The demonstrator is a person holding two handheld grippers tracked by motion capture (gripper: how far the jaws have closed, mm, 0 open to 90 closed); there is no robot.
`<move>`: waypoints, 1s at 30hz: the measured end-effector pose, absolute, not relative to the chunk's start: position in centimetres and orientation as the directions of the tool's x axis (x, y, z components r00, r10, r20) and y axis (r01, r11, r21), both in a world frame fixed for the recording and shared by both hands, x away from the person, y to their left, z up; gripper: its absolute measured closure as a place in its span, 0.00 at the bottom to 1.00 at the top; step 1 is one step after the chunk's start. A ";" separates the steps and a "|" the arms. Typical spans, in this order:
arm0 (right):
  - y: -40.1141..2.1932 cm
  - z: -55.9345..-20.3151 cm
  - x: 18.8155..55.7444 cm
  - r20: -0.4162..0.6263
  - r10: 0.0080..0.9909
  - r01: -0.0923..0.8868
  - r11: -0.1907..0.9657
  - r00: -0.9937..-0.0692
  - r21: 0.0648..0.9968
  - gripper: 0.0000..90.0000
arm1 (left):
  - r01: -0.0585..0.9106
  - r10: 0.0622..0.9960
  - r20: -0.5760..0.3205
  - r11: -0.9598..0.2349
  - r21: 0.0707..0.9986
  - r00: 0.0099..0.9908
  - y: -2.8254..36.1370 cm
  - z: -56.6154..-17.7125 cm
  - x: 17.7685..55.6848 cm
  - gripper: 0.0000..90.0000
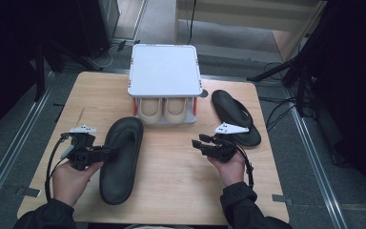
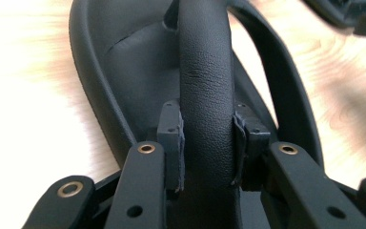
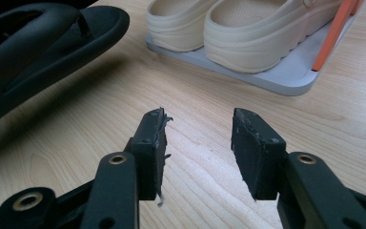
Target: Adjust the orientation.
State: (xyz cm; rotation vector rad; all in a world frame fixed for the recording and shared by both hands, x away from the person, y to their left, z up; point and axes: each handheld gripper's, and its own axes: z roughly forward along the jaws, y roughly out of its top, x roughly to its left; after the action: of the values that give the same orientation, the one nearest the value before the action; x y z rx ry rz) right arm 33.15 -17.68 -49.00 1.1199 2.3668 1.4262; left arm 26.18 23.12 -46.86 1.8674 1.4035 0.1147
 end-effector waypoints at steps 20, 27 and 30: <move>-18.1 -48.9 33.1 0.223 0.677 0.513 0.262 -0.701 0.818 0.63 | 0.809 0.822 -0.381 -0.154 0.568 0.424 17.6 -50.8 27.9 0.77; -18.3 -48.9 32.9 0.224 0.684 0.516 0.256 -0.694 0.817 0.63 | 0.810 0.813 -0.382 -0.175 0.560 0.440 16.6 -51.3 28.0 0.75; -18.4 -48.9 32.9 0.221 0.685 0.514 0.256 -0.694 0.819 0.63 | 0.807 0.809 -0.386 -0.172 0.564 0.443 16.9 -51.0 28.1 0.70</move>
State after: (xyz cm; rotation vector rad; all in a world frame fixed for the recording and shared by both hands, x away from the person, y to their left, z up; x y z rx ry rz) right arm 32.92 -18.44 -48.90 1.1320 2.3418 1.4170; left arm 28.05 16.85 -51.05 1.9662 1.3558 0.0031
